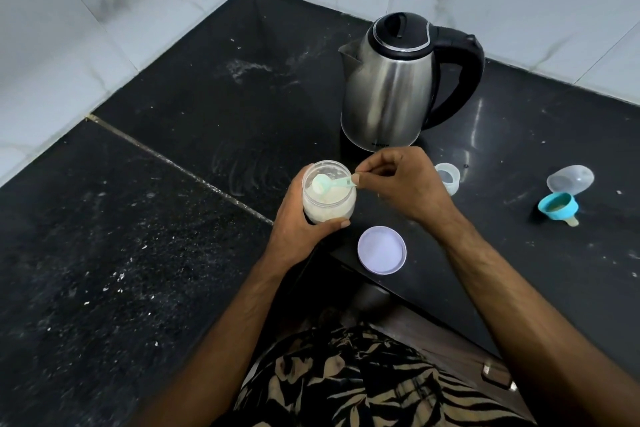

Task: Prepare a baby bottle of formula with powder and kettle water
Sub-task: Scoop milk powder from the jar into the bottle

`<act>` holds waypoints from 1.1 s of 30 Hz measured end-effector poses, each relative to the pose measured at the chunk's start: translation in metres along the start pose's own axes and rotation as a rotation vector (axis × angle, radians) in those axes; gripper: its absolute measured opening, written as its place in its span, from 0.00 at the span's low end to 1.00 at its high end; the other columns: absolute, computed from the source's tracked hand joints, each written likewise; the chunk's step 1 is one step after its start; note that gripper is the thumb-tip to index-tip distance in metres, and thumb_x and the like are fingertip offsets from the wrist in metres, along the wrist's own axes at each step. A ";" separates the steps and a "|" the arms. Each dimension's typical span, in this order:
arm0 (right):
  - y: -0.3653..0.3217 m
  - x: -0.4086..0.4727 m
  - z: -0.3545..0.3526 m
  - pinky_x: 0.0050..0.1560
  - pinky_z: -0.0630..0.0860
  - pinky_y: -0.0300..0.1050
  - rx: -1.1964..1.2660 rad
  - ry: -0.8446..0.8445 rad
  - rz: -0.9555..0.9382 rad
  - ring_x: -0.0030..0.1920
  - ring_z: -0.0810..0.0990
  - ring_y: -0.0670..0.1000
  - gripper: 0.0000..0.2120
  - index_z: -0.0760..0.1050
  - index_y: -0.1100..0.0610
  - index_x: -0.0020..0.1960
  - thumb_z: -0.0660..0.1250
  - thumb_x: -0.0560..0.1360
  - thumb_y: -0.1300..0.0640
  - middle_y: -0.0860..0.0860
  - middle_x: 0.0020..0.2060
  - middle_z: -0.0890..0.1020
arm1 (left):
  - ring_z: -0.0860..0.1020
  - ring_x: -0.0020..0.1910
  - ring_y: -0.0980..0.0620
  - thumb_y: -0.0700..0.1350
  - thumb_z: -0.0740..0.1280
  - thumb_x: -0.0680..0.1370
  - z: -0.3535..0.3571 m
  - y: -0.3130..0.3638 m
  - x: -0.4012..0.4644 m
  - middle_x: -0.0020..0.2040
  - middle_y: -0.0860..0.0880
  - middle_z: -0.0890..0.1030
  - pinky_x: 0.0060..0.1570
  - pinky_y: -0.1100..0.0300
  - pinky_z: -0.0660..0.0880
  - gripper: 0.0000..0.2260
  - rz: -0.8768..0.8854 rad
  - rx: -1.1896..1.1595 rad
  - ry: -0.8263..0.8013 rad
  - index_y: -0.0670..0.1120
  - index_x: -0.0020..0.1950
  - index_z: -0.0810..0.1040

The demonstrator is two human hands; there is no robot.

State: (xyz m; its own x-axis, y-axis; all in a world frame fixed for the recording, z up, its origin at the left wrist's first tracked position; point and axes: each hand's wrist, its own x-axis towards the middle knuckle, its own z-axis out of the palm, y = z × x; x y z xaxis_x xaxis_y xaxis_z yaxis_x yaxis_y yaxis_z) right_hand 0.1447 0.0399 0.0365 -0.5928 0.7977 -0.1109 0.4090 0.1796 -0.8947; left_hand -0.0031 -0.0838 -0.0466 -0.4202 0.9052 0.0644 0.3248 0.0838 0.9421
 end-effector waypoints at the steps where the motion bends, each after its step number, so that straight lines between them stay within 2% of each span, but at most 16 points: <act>1: 0.001 0.000 0.000 0.32 0.74 0.34 0.000 0.009 -0.002 0.31 0.78 0.41 0.07 0.82 0.51 0.37 0.77 0.71 0.60 0.47 0.32 0.84 | 0.71 0.69 0.58 0.42 0.83 0.64 0.000 0.001 0.000 0.69 0.54 0.74 0.66 0.67 0.67 0.43 0.000 0.004 -0.001 0.46 0.74 0.65; 4: 0.002 0.000 0.001 0.33 0.74 0.33 -0.031 0.030 -0.036 0.31 0.78 0.39 0.08 0.81 0.50 0.38 0.78 0.71 0.59 0.44 0.31 0.83 | 0.71 0.69 0.58 0.43 0.82 0.65 0.000 0.002 0.000 0.69 0.54 0.73 0.66 0.67 0.67 0.43 -0.002 0.011 -0.003 0.46 0.75 0.65; 8: 0.000 -0.002 0.005 0.38 0.75 0.32 -0.097 0.041 -0.086 0.33 0.79 0.37 0.09 0.80 0.47 0.37 0.78 0.71 0.58 0.42 0.32 0.82 | 0.71 0.70 0.55 0.43 0.82 0.65 0.000 0.003 -0.001 0.70 0.53 0.73 0.69 0.60 0.68 0.43 -0.009 0.011 0.000 0.46 0.75 0.64; 14: 0.000 -0.006 0.008 0.41 0.79 0.38 -0.152 0.059 -0.090 0.36 0.81 0.41 0.07 0.81 0.47 0.38 0.77 0.71 0.57 0.44 0.34 0.84 | 0.72 0.70 0.54 0.43 0.82 0.65 -0.001 0.005 -0.001 0.70 0.52 0.73 0.70 0.53 0.69 0.44 -0.025 0.010 0.007 0.46 0.75 0.64; 19: 0.001 -0.009 0.014 0.38 0.74 0.34 -0.131 -0.048 -0.078 0.33 0.79 0.37 0.07 0.82 0.50 0.39 0.77 0.71 0.60 0.43 0.33 0.83 | 0.73 0.69 0.54 0.42 0.82 0.65 0.000 0.005 -0.002 0.70 0.50 0.74 0.69 0.50 0.70 0.44 -0.054 0.005 0.008 0.46 0.76 0.63; 24: 0.004 -0.007 0.007 0.36 0.79 0.42 -0.043 -0.003 -0.005 0.32 0.79 0.41 0.08 0.82 0.49 0.38 0.78 0.71 0.58 0.46 0.32 0.84 | 0.72 0.70 0.54 0.40 0.82 0.65 0.000 0.005 -0.002 0.70 0.49 0.73 0.70 0.52 0.69 0.44 -0.044 0.003 0.011 0.44 0.76 0.63; 33: 0.004 -0.008 0.007 0.35 0.75 0.36 -0.049 0.033 -0.015 0.31 0.78 0.38 0.09 0.81 0.48 0.37 0.78 0.71 0.58 0.43 0.31 0.82 | 0.71 0.70 0.56 0.42 0.82 0.65 0.000 0.005 -0.001 0.71 0.51 0.73 0.69 0.59 0.69 0.44 -0.026 0.024 0.000 0.45 0.76 0.63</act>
State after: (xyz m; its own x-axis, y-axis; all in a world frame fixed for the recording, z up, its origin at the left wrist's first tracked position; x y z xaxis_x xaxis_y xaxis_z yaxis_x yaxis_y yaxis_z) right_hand 0.1460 0.0306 0.0312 -0.5765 0.8129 -0.0830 0.4344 0.2189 -0.8737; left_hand -0.0010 -0.0845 -0.0423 -0.4285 0.9027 0.0401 0.3343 0.1172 0.9351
